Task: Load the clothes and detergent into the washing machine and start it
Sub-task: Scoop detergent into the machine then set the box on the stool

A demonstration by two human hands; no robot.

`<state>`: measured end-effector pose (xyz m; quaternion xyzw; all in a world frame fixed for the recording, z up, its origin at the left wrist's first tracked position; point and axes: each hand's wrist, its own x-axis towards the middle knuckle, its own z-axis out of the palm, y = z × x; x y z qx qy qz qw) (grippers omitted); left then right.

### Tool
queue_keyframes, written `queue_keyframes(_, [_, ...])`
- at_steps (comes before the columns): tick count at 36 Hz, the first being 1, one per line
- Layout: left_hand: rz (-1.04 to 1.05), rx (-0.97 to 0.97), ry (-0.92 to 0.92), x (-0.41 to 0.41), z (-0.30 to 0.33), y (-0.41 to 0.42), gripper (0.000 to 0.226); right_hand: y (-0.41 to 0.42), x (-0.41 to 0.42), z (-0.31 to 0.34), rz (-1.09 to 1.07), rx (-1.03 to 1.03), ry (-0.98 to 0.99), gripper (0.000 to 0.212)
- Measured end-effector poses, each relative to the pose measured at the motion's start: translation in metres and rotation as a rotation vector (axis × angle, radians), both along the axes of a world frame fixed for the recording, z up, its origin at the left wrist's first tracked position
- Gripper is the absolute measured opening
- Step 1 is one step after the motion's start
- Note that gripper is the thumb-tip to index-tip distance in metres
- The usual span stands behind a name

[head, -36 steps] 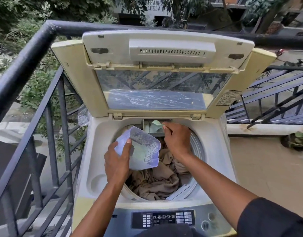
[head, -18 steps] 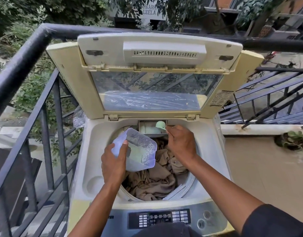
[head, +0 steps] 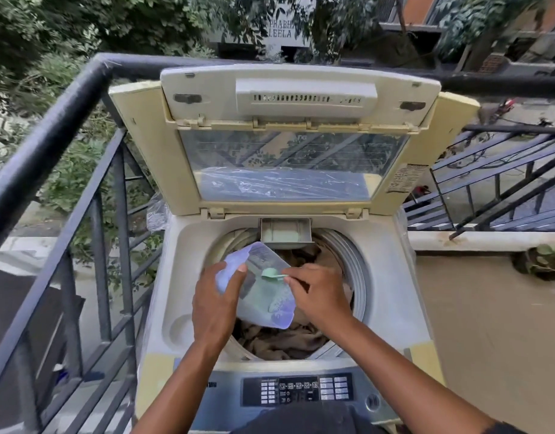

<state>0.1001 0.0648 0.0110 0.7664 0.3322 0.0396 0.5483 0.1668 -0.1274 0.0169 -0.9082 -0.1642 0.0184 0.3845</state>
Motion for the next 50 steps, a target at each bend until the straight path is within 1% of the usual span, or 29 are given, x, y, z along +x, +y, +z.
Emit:
queue_keyframes(1, [-0.026,0.013,-0.030,-0.001,0.003,-0.001,0.034,0.003,0.000,-0.001,0.029,-0.032,-0.020,0.019])
queue_keyframes(2, [-0.049,0.026,-0.061,-0.001,0.006,-0.003,0.028,0.005,0.000,-0.003,0.077,-0.076,-0.054,0.019])
queue_keyframes(3, [-0.068,0.040,-0.080,-0.002,0.009,-0.004,0.033,0.008,0.001,-0.005,0.135,-0.148,-0.102,0.020])
queue_keyframes(4, [-0.084,0.053,-0.090,-0.003,0.011,-0.005,0.044,0.010,0.002,-0.005,0.204,-0.241,-0.156,0.018])
queue_keyframes(6, [-0.108,0.096,-0.084,-0.005,0.012,-0.007,0.066,0.016,0.000,0.000,0.341,-0.425,-0.220,0.005])
queue_keyframes(7, [-0.115,0.122,-0.080,-0.005,0.013,-0.007,0.074,0.019,-0.002,0.004,0.394,-0.483,-0.223,0.007])
queue_keyframes(8, [-0.120,0.147,-0.072,-0.006,0.014,-0.007,0.079,0.022,-0.003,0.007,0.431,-0.527,-0.223,0.014])
queue_keyframes(10, [-0.129,0.189,-0.064,-0.007,0.017,-0.009,0.080,0.028,-0.007,0.013,0.450,-0.583,-0.220,0.021])
queue_keyframes(11, [-0.127,0.197,-0.066,-0.008,0.019,-0.009,0.079,0.030,-0.008,0.014,0.450,-0.594,-0.233,0.022])
queue_keyframes(14, [-0.092,0.201,-0.102,-0.011,0.021,-0.008,0.073,0.032,-0.012,0.011,0.469,-0.539,-0.256,0.023])
queue_keyframes(20, [-0.075,0.235,-0.149,-0.008,0.024,-0.002,0.062,0.026,-0.020,0.006,0.602,-0.481,-0.288,0.018])
queue_keyframes(26, [-0.082,0.239,-0.170,-0.010,0.025,-0.004,0.060,0.022,-0.026,0.006,0.632,-0.436,-0.282,0.013])
queue_keyframes(33, [-0.093,0.256,-0.174,-0.011,0.024,-0.009,0.059,0.023,-0.029,0.007,0.544,-0.286,-0.210,0.004])
queue_keyframes(34, [-0.093,0.259,-0.174,-0.010,0.025,-0.009,0.059,0.023,-0.029,0.006,0.501,-0.244,-0.174,0.008])
queue_keyframes(37, [-0.084,0.271,-0.169,-0.008,0.027,-0.007,0.061,0.024,-0.029,0.005,0.356,-0.126,-0.032,0.024])
queue_keyframes(40, [-0.077,0.289,-0.162,-0.007,0.027,-0.006,0.062,0.025,-0.026,0.009,0.226,0.009,0.140,0.021])
queue_keyframes(45, [-0.095,0.327,-0.141,-0.004,0.023,-0.005,0.061,0.023,-0.017,0.009,0.040,0.108,0.350,0.016])
queue_keyframes(50, [-0.031,0.290,-0.114,-0.002,0.021,-0.003,0.066,0.011,-0.005,0.006,-0.174,0.318,0.583,0.025])
